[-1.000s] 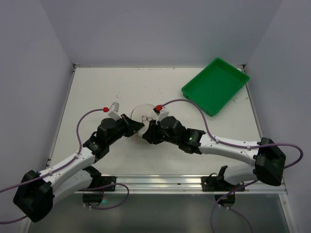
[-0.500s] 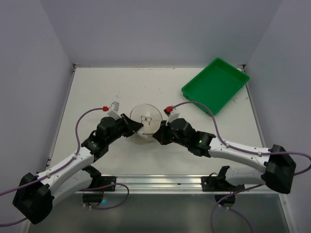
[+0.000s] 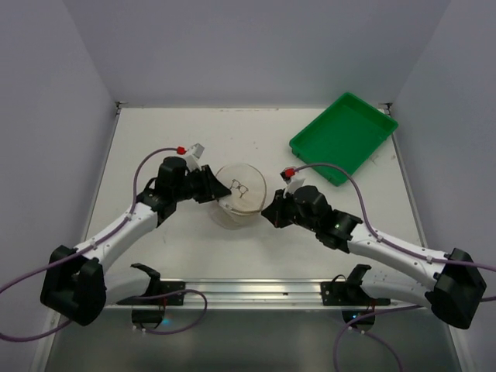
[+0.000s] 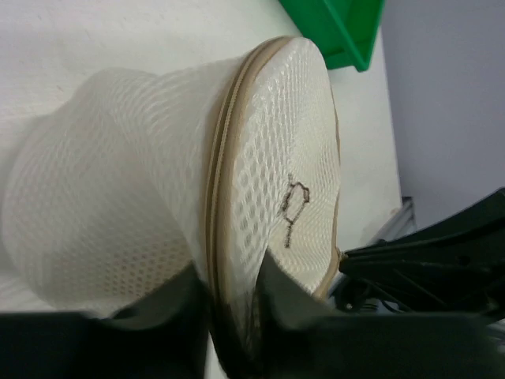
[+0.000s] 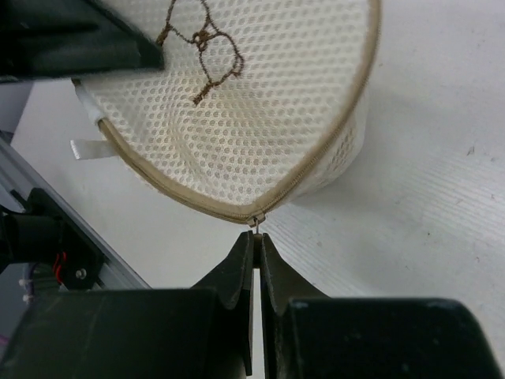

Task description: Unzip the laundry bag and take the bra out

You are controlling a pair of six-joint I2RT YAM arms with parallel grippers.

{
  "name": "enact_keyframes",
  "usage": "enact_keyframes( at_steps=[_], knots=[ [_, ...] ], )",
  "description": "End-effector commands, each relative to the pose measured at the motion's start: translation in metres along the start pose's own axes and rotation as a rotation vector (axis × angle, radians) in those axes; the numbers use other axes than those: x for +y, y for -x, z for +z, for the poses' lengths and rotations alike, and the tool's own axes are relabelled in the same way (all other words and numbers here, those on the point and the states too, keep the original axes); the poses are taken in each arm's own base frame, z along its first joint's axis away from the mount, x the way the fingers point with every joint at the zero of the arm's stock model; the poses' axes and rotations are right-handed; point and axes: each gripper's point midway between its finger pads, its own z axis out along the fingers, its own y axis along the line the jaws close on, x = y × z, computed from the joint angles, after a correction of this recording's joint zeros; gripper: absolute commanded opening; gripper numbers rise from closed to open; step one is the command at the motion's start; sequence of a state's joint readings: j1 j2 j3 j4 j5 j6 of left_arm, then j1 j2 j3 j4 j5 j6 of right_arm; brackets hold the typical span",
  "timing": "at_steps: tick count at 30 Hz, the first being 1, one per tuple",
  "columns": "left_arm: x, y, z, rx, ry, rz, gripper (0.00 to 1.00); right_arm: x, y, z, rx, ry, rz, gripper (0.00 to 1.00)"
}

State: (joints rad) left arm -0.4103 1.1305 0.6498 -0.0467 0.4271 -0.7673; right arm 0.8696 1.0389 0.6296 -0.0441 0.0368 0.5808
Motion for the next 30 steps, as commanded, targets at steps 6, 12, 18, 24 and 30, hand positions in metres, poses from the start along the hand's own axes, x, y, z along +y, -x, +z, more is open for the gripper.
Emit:
enact_keyframes(
  at_steps=[6, 12, 18, 24, 30],
  knots=[
    [-0.012, 0.071, -0.01, -0.149, 0.119, 0.052, 1.0, 0.082, 0.012, 0.031, 0.033, 0.172, -0.009, 0.0],
    [0.03, 0.053, -0.059, -0.268, 0.339, -0.02, 1.0, 0.109, 0.024, 0.058, 0.012, 0.187, 0.042, 0.0],
    [0.039, 0.014, -0.063, -0.225, 0.293, -0.107, 0.93, 0.12, 0.015, 0.073, 0.049, 0.201, 0.013, 0.0],
    [0.023, -0.001, -0.035, -0.153, 0.215, -0.122, 0.73, 0.124, 0.01, 0.074, 0.058, 0.194, -0.001, 0.0],
    [0.025, 0.002, -0.027, -0.166, 0.242, -0.118, 0.1, 0.099, 0.0, 0.06, 0.05, 0.133, -0.026, 0.0]
  ],
)
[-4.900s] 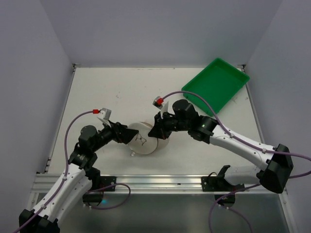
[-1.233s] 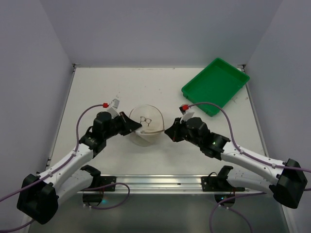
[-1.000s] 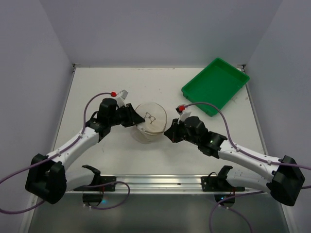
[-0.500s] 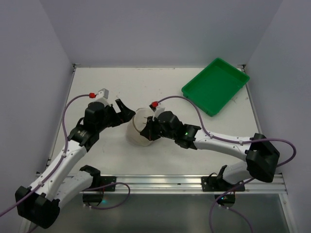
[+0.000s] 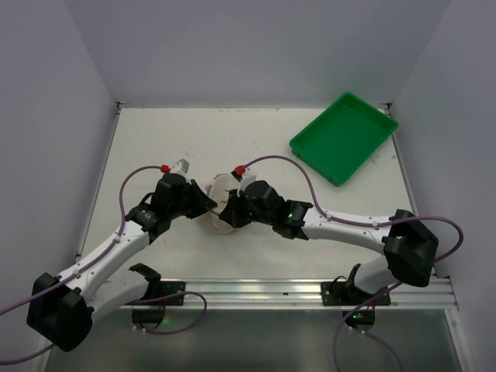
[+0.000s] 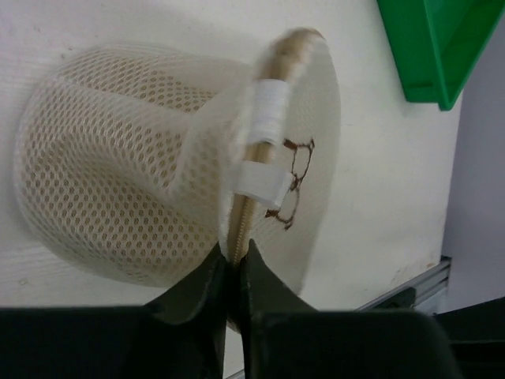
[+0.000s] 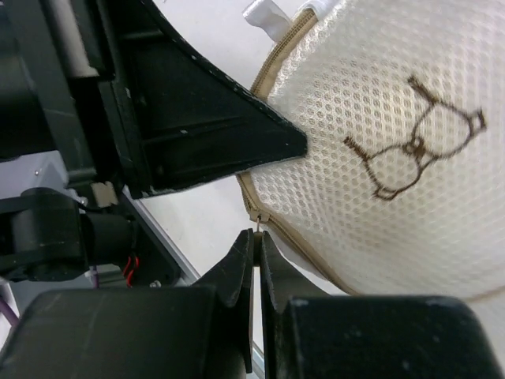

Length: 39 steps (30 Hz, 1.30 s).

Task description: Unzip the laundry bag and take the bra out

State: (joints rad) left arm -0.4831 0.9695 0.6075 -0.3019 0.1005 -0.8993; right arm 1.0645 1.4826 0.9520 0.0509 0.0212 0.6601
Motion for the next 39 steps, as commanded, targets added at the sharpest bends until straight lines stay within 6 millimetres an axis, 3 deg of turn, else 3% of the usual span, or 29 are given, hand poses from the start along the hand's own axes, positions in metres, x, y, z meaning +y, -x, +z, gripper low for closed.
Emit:
enact_keyframes(
  at_steps=[1, 3, 4, 6, 7, 8, 10, 11, 14, 17, 19, 21, 22, 23, 25, 26, 29, 30, 31, 33, 34, 36, 37, 39],
  knots=[
    [-0.017, 0.021, -0.003, -0.086, -0.051, -0.004, 0.03, -0.004, 0.012, -0.019, -0.081, -0.013, -0.028, 0.0],
    [-0.02, 0.025, -0.008, -0.107, -0.056, 0.009, 0.0, -0.02, 0.011, -0.031, -0.111, -0.064, -0.059, 0.0],
    [-0.02, 0.027, -0.01, -0.11, -0.056, 0.022, 0.0, -0.041, -0.003, -0.034, -0.09, -0.114, -0.081, 0.0],
    [-0.023, 0.029, -0.014, -0.11, -0.07, 0.035, 0.0, -0.065, -0.006, -0.047, -0.102, -0.174, -0.084, 0.0],
    [-0.025, 0.028, -0.017, -0.098, -0.084, 0.039, 0.0, -0.084, -0.019, -0.051, -0.07, -0.207, -0.076, 0.0],
    [-0.026, 0.027, -0.018, -0.092, -0.097, 0.05, 0.0, -0.11, -0.013, -0.058, -0.081, -0.253, -0.021, 0.0],
    [-0.034, 0.026, -0.023, -0.078, -0.144, 0.067, 0.0, -0.13, -0.012, -0.072, -0.093, -0.255, 0.035, 0.0],
    [-0.038, 0.026, -0.025, -0.072, -0.168, 0.096, 0.0, -0.143, -0.003, -0.078, -0.121, -0.278, 0.049, 0.0],
    [-0.048, 0.025, -0.027, -0.034, -0.215, 0.177, 0.0, -0.153, 0.004, -0.091, -0.128, -0.331, 0.003, 0.0],
    [-0.052, 0.028, -0.02, 0.009, -0.217, 0.269, 0.0, -0.138, 0.009, -0.093, -0.106, -0.266, -0.042, 0.0],
    [-0.047, 0.033, -0.007, 0.029, -0.173, 0.298, 0.0, -0.115, 0.01, -0.091, -0.084, -0.157, -0.049, 0.0],
    [-0.051, 0.048, 0.007, 0.02, -0.149, 0.342, 0.12, -0.092, 0.01, -0.087, -0.064, -0.063, -0.054, 0.0],
    [-0.055, 0.058, 0.012, -0.006, -0.143, 0.35, 0.19, -0.084, 0.01, -0.085, -0.059, -0.037, -0.052, 0.0],
    [-0.064, 0.071, 0.015, -0.03, -0.151, 0.355, 0.32, -0.074, 0.004, -0.08, -0.035, -0.007, -0.044, 0.0],
    [-0.07, 0.082, 0.031, -0.034, -0.156, 0.346, 0.48, -0.056, 0.012, -0.073, -0.056, 0.032, -0.034, 0.0],
    [-0.079, 0.092, 0.033, -0.053, -0.166, 0.323, 0.68, -0.047, 0.009, -0.064, -0.044, 0.043, -0.019, 0.0],
    [-0.084, 0.099, 0.036, -0.07, -0.155, 0.247, 0.97, -0.029, 0.026, -0.049, -0.085, 0.056, -0.002, 0.0],
    [-0.085, 0.102, 0.028, -0.091, -0.149, 0.225, 1.0, -0.03, 0.025, -0.039, -0.076, 0.047, 0.009, 0.0],
    [-0.069, 0.1, 0.026, -0.105, -0.078, 0.195, 1.0, -0.025, 0.036, -0.036, -0.1, 0.048, 0.026, 0.0],
    [-0.061, 0.104, 0.002, -0.174, -0.043, 0.136, 1.0, -0.021, 0.044, -0.026, -0.112, 0.044, 0.042, 0.0],
    [-0.038, 0.093, 0.001, -0.184, 0.026, 0.078, 1.0, -0.019, 0.047, -0.023, -0.125, 0.037, 0.057, 0.0],
    [-0.029, 0.092, -0.023, -0.27, 0.021, 0.023, 1.0, -0.014, 0.053, -0.017, -0.149, 0.051, 0.067, 0.0],
    [-0.011, 0.073, -0.019, -0.245, 0.042, -0.033, 1.0, -0.011, 0.054, -0.015, -0.154, 0.059, 0.072, 0.0],
    [-0.008, 0.063, -0.029, -0.255, 0.005, -0.067, 0.98, -0.002, 0.059, -0.012, -0.157, 0.075, 0.067, 0.0]
  ],
)
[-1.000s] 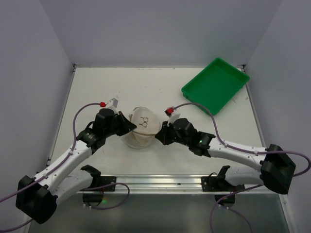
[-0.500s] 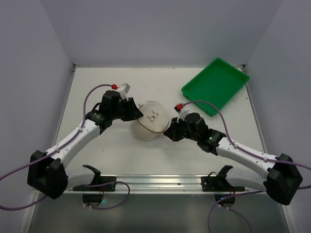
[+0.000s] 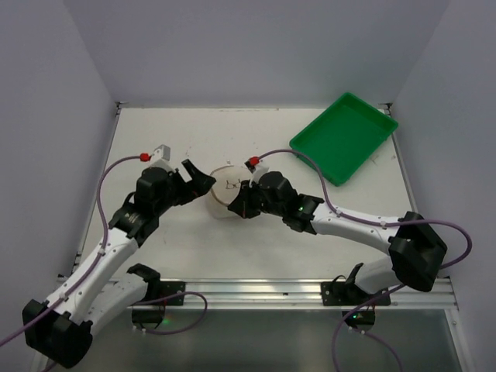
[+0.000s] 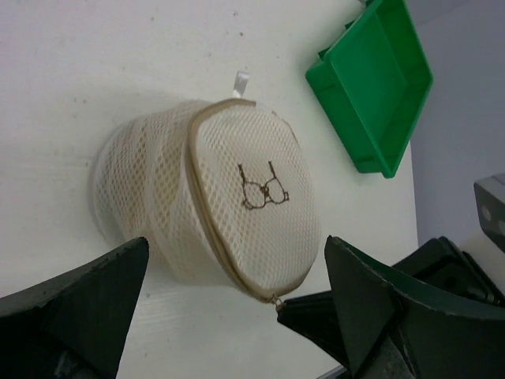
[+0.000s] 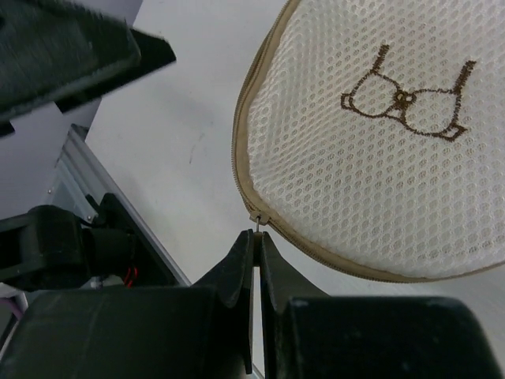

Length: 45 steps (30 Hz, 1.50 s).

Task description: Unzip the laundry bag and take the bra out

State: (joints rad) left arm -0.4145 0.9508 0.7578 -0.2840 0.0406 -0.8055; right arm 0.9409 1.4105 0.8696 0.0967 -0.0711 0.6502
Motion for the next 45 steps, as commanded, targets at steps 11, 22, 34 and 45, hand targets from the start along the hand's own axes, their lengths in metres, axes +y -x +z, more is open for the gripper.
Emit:
enact_keyframes(
  at_steps=[11, 22, 34, 45],
  knots=[
    [0.006, -0.048, 0.009, 0.081, -0.028, -0.167, 0.59, 0.041, 0.026, 0.02, -0.072, 0.052, -0.015, 0.0],
    [0.004, -0.038, -0.004, 0.088, -0.05, -0.1, 0.0, -0.068, 0.01, -0.039, -0.055, -0.225, -0.1, 0.0],
    [-0.031, -0.03, 0.044, 0.289, -0.197, 0.165, 0.18, -0.05, 0.0, -0.054, -0.011, -0.046, -0.081, 0.0],
    [0.001, 0.007, 0.043, 0.137, 0.012, 0.033, 1.0, 0.022, 0.018, 0.007, -0.023, 0.072, 0.003, 0.0]
  ],
)
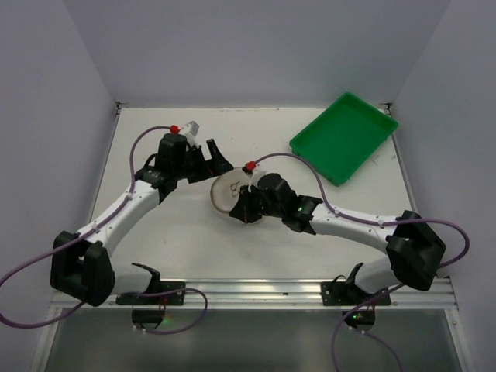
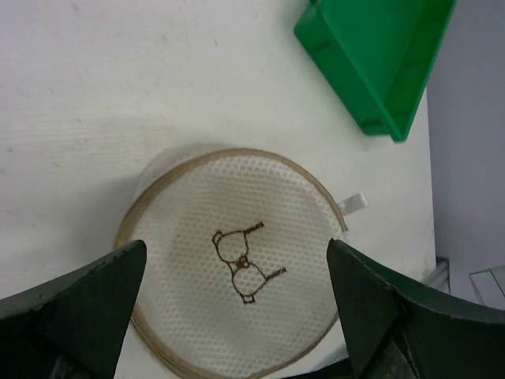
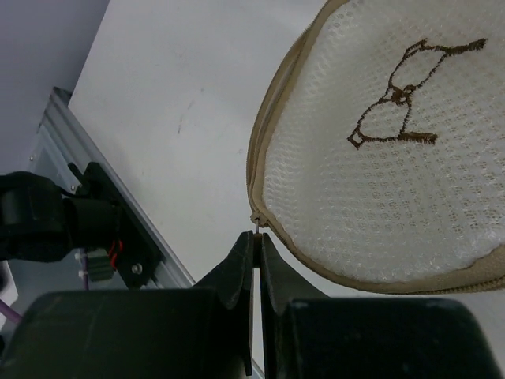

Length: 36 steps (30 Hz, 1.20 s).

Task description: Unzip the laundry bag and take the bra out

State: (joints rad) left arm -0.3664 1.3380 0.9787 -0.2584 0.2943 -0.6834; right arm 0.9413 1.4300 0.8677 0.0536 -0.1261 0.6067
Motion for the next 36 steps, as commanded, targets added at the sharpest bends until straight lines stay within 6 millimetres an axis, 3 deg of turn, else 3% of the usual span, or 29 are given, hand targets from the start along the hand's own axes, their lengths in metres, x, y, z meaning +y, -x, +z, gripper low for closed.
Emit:
enact_keyframes(
  at_steps=[1, 3, 4, 6, 7, 10, 15, 18, 21, 22, 23, 25, 26, 27, 29, 30, 33, 34, 36],
  knots=[
    [0.034, 0.002, -0.039, -0.142, 0.156, -0.069, 1.0, 0.024, 0.04, 0.011, -0.105, 0.057, 0.044, 0.0],
    [0.04, -0.002, -0.059, -0.204, 0.183, -0.11, 1.0, 0.028, 0.047, 0.013, -0.119, 0.064, 0.045, 0.0],
    [0.054, -0.018, -0.058, -0.193, 0.206, -0.135, 1.0, 0.028, 0.047, 0.014, -0.119, 0.062, 0.047, 0.0],
    [0.051, -0.03, -0.065, -0.206, 0.156, -0.192, 1.0, 0.029, 0.048, 0.016, -0.122, 0.065, 0.05, 0.0],
    [0.053, -0.048, -0.059, -0.165, 0.122, -0.236, 1.0, 0.03, 0.049, 0.016, -0.121, 0.069, 0.051, 0.0],
    [0.044, -0.07, -0.05, -0.103, 0.025, -0.281, 0.95, 0.032, 0.047, 0.019, -0.112, 0.072, 0.053, 0.0],
    [0.031, -0.072, -0.036, -0.1, -0.022, -0.317, 0.82, 0.032, 0.044, 0.019, -0.103, 0.066, 0.047, 0.0],
    [0.028, -0.068, -0.028, -0.116, -0.036, -0.346, 0.64, 0.028, 0.041, 0.017, -0.099, 0.047, 0.036, 0.0],
    [0.026, -0.063, -0.023, -0.135, -0.049, -0.354, 0.36, 0.021, 0.042, 0.009, -0.118, 0.018, 0.017, 0.0],
    [0.026, -0.062, -0.022, -0.137, -0.051, -0.353, 0.18, 0.017, 0.037, 0.007, -0.107, 0.006, 0.009, 0.0],
    [0.024, -0.062, -0.022, -0.137, -0.056, -0.354, 0.1, 0.017, 0.037, 0.002, -0.109, 0.004, -0.004, 0.0],
    [0.025, -0.061, -0.023, -0.141, -0.052, -0.347, 0.0, 0.002, 0.029, -0.003, -0.103, -0.055, -0.026, 0.0],
    [0.024, -0.061, -0.024, -0.143, -0.056, -0.336, 0.0, 0.0, 0.033, -0.01, -0.118, -0.064, -0.048, 0.0],
    [0.026, -0.063, -0.025, -0.136, -0.045, -0.333, 0.0, -0.008, 0.024, -0.014, -0.098, -0.081, -0.057, 0.0],
    [0.029, -0.063, -0.027, -0.142, -0.037, -0.312, 0.0, -0.019, 0.034, -0.026, -0.138, -0.119, -0.087, 0.0],
    [0.032, -0.067, -0.028, -0.131, -0.021, -0.308, 0.0, -0.033, 0.024, -0.032, -0.108, -0.165, -0.092, 0.0],
    [0.037, -0.073, -0.034, -0.115, 0.007, -0.277, 0.0, -0.069, 0.037, -0.057, -0.147, -0.27, -0.091, 0.0],
    [0.038, -0.072, -0.036, -0.116, 0.012, -0.255, 0.0, -0.095, 0.042, -0.067, -0.168, -0.334, -0.062, 0.0],
    [0.038, -0.074, -0.041, -0.112, 0.016, -0.235, 0.0, -0.123, 0.049, -0.086, -0.202, -0.43, -0.048, 0.0]
  ],
)
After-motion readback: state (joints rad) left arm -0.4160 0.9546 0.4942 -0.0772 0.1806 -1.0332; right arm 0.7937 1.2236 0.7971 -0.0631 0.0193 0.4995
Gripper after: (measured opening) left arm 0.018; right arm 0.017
